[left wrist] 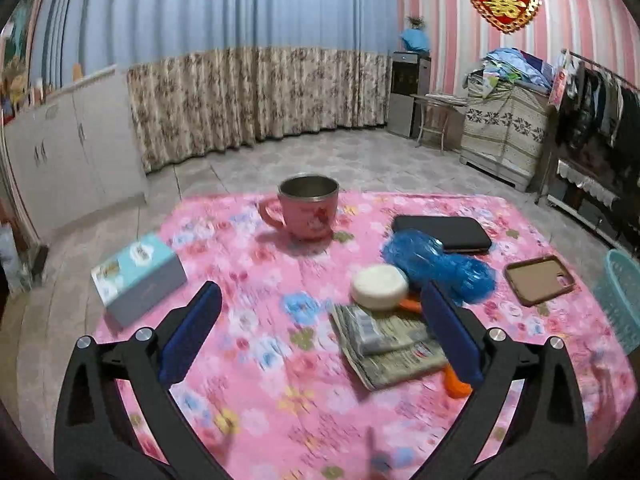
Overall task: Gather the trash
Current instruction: 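Move back to the bed and grasp the orange plastic lid with the right tool, then grasp the folded banknotes with the left tool while the right tool lifts the orange lid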
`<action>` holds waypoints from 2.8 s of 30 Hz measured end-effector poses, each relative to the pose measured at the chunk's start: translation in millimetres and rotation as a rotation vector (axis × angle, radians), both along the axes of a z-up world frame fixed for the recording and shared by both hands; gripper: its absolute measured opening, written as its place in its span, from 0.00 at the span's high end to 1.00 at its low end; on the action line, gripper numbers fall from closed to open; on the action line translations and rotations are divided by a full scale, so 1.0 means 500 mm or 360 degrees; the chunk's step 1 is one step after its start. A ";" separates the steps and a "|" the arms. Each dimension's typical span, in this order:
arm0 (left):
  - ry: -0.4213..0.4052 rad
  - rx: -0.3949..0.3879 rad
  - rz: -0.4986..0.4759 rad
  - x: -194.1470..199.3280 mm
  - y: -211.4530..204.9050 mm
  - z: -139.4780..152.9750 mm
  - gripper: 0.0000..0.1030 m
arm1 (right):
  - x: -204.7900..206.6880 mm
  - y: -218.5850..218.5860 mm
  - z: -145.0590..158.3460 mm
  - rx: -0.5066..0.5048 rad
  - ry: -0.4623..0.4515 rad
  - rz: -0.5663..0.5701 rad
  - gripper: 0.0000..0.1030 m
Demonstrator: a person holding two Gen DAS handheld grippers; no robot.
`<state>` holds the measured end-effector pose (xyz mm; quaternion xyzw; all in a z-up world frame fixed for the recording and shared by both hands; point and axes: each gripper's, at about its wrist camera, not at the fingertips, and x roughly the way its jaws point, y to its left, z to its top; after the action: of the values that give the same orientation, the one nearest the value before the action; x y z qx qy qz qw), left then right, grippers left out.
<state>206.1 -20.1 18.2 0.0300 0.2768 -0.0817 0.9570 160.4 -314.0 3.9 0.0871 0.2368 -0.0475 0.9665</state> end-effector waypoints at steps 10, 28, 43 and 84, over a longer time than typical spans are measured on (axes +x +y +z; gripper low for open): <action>0.0195 0.0043 0.0090 0.037 0.027 -0.038 0.06 | 0.026 0.157 -0.111 -0.0056 0.0298 0.0364 0.25; 0.0488 -0.0093 -0.0045 0.035 0.013 -0.116 0.07 | 0.087 0.242 -0.197 -0.0171 0.0545 0.0507 0.62; 0.0646 -0.0110 -0.0197 0.067 -0.065 -0.175 0.81 | 0.070 0.143 -0.134 -0.0036 0.0396 0.0361 0.61; 0.0060 -0.0303 -0.0134 -0.014 0.019 -0.002 1.00 | 0.040 0.108 -0.079 -0.0044 0.0206 0.0293 0.61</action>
<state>198.9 -10.6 17.1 -0.0509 0.2843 -0.1482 0.9458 180.5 -260.1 -35.7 0.0485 0.3049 0.0327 0.9506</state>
